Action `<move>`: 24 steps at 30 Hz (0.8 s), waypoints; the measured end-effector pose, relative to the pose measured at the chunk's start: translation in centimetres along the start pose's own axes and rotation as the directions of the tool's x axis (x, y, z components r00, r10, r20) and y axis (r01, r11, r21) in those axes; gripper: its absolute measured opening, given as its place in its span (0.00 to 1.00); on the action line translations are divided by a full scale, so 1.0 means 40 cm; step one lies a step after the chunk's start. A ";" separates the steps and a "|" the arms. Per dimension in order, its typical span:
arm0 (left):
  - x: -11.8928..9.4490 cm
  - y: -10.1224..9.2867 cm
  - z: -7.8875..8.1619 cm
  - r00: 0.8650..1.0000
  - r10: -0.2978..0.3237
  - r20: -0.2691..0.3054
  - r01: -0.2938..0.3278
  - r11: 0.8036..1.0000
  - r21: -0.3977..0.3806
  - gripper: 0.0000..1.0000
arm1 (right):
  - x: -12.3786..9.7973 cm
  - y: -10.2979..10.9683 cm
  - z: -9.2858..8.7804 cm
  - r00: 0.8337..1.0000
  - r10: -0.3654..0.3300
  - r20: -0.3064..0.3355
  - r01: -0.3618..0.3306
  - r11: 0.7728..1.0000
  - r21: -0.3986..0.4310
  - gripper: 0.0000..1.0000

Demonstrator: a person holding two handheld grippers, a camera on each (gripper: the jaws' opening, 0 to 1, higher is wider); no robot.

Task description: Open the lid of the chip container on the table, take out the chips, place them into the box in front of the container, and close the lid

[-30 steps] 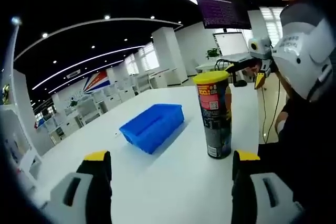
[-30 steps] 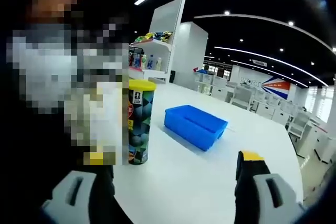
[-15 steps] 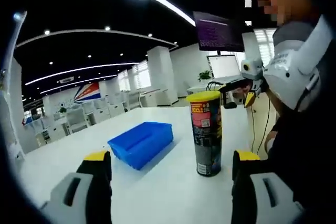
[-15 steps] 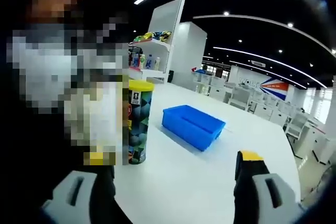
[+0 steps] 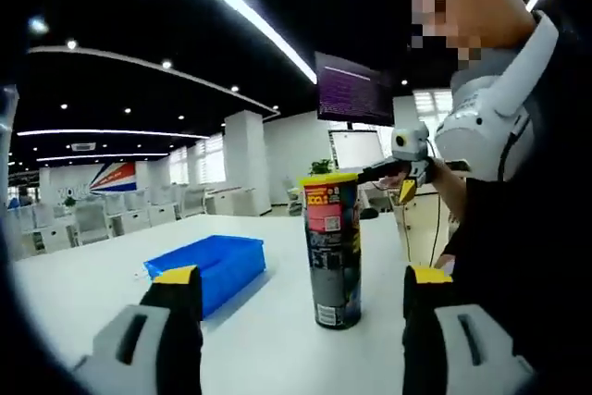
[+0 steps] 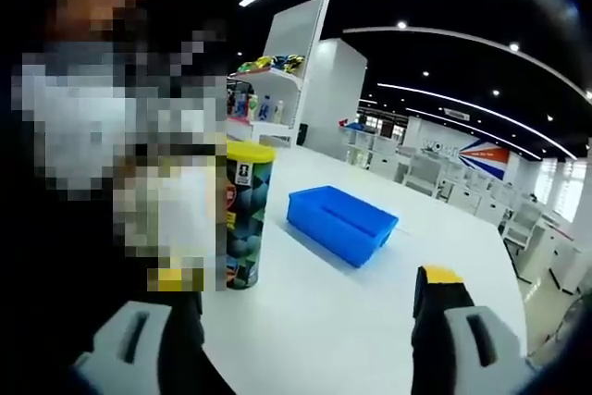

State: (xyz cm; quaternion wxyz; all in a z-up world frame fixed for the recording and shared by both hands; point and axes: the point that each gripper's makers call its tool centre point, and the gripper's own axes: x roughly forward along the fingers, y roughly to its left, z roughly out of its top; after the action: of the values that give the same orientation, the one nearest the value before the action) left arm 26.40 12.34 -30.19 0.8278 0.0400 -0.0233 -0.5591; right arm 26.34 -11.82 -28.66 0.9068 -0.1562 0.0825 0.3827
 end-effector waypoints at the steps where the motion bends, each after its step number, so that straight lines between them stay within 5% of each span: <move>1: 0.007 -0.004 -0.013 1.000 -0.017 -0.019 0.017 1.000 -0.011 0.90 | 0.000 0.002 0.001 1.000 0.002 0.001 -0.002 1.000 0.000 0.89; 12: 0.098 -0.040 -0.043 0.988 -0.149 0.029 0.150 0.987 -0.056 0.81 | -0.011 0.011 -0.004 1.000 -0.001 -0.004 0.001 1.000 0.001 0.90; 16: 0.143 -0.043 -0.083 0.988 -0.155 -0.026 0.153 0.987 -0.049 0.80 | -0.012 0.011 0.001 1.000 -0.001 0.001 0.001 1.000 -0.001 0.90; 24: 0.209 -0.065 -0.101 0.981 -0.195 0.014 0.195 0.977 -0.087 0.77 | -0.015 0.013 -0.001 1.000 -0.002 -0.002 0.002 1.000 -0.003 0.89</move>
State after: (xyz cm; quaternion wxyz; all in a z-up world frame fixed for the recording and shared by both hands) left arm 27.48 3.77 -34.50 0.7699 0.0040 0.0032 -0.6382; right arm 25.55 -11.90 -28.64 0.9069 -0.1580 0.0824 0.3819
